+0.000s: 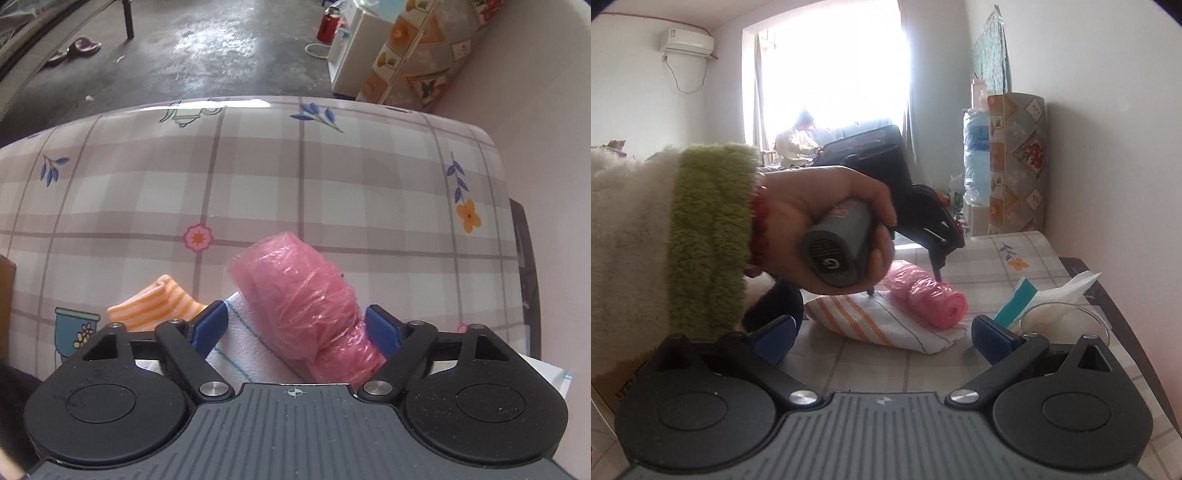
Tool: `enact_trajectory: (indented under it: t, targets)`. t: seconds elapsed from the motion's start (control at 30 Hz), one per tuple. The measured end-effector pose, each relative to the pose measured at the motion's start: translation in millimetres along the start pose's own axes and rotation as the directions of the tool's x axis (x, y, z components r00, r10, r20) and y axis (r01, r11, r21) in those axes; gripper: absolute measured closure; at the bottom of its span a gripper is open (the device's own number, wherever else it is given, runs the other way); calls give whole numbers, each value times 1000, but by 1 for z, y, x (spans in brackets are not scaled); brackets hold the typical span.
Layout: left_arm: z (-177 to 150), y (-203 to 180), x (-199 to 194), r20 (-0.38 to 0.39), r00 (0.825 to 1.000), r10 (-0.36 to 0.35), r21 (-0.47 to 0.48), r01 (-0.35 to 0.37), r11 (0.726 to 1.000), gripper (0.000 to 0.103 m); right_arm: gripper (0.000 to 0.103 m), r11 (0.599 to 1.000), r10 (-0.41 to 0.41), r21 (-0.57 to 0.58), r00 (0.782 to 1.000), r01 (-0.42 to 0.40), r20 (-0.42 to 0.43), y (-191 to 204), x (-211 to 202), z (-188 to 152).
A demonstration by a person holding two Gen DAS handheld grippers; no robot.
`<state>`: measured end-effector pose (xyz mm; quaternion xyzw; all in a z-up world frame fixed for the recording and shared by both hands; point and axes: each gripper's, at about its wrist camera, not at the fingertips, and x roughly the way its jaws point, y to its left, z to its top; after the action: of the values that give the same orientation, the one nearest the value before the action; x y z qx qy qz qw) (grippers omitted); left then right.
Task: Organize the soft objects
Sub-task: 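Close the left gripper on the pink plastic bag roll, then lift the pink bag roll with the left gripper while the right gripper grasps the striped towel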
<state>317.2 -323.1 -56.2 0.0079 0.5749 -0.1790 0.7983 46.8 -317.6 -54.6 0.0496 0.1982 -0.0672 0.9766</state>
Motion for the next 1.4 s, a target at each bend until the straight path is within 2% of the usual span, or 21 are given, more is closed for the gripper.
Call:
enact_trajectory:
  t: [0.03, 0.2, 0.27, 0.43, 0.47, 0.53, 0.63, 0.8, 1.0, 1.17, 1.27, 1.4]
  targets:
    - [-1, -2, -1, 5, 1000, -13, 4, 13, 1000, 39, 0, 1000, -3, -7, 1000, 3, 1, 1, 0, -1]
    - [-2, -4, -5, 10, 1000, -29, -29, 29, 999, 49, 0, 1000, -18, -8, 1000, 18, 0, -1, 1, 0]
    - [-2, -2, -3, 2, 999, -38, -67, 38, 997, 49, 0, 1000, -26, 2, 1000, 26, 2, -3, 1, -1]
    - [5, 2, 17, -59, 995, -80, -163, 69, 984, 40, 0, 999, -37, 28, 999, 37, 3, -7, -2, -2]
    - [6, 2, 18, -46, 996, -78, -169, 69, 983, 41, 0, 999, -41, 25, 999, 41, 5, -7, -2, -2]
    - [6, 0, 17, -32, 996, -80, -160, 74, 984, 53, 0, 998, -52, 19, 999, 52, 6, -7, -3, -3]
    - [4, 3, 12, -15, 995, -101, -186, 97, 978, 60, 0, 998, -56, 24, 998, 56, 2, -10, -2, -4]
    - [-4, 12, -16, 50, 988, -147, -173, 153, 973, 62, 0, 997, -64, 35, 998, 65, -4, -15, -1, -4]
    - [-24, 38, -79, 142, 958, -250, -143, 270, 952, 63, 0, 996, -77, 35, 997, 77, 2, -15, 0, -6]
    - [-54, 76, -138, 233, 931, -283, -110, 314, 943, 63, 0, 996, -68, 54, 998, 67, 16, -17, 5, -3]
    - [-76, 103, -171, 294, 905, -308, -92, 347, 933, 63, 3, 996, -18, 85, 1000, 19, -14, -18, 18, 5]
    - [-105, 136, -210, 388, 858, -336, -62, 388, 919, 63, 3, 998, 12, 62, 1000, -10, -27, -8, 36, 14]
